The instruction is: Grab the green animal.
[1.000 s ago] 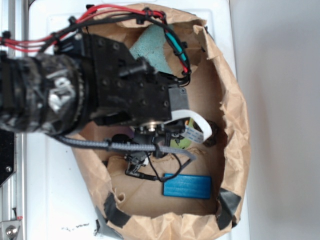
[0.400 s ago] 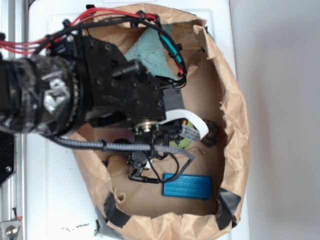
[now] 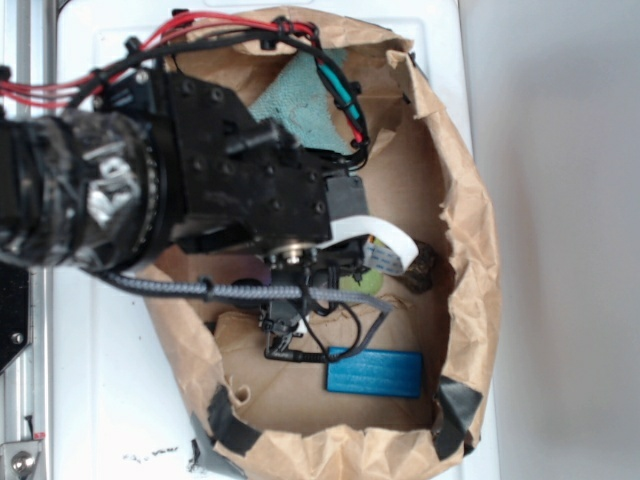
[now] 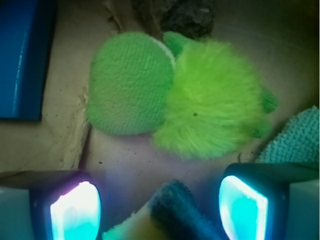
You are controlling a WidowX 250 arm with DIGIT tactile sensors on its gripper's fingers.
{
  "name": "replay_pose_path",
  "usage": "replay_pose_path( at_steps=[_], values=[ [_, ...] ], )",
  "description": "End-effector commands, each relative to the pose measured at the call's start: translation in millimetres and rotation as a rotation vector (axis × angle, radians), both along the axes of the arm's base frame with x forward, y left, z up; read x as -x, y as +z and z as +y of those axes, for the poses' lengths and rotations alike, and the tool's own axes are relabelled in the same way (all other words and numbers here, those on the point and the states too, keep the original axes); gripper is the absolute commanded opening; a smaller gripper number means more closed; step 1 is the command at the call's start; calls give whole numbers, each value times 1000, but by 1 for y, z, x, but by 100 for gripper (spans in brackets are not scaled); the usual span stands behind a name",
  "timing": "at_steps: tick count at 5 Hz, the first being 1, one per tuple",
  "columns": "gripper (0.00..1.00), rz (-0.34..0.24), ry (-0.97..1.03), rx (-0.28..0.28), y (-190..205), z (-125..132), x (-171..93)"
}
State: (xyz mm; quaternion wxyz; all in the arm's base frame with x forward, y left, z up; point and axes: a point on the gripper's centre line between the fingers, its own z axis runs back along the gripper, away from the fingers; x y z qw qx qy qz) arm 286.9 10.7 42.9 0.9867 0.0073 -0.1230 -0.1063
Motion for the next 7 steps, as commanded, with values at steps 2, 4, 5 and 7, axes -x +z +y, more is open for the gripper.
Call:
replay_pose_path(
  at_steps=[2, 4, 5, 7],
  values=[
    [100, -63, 4, -7, 17, -6, -14],
    [100, -119, 3, 39, 17, 4, -37],
    [100, -159, 18, 33, 20, 1, -58],
    [100, -180, 55, 39, 24, -2, -85]
  ],
)
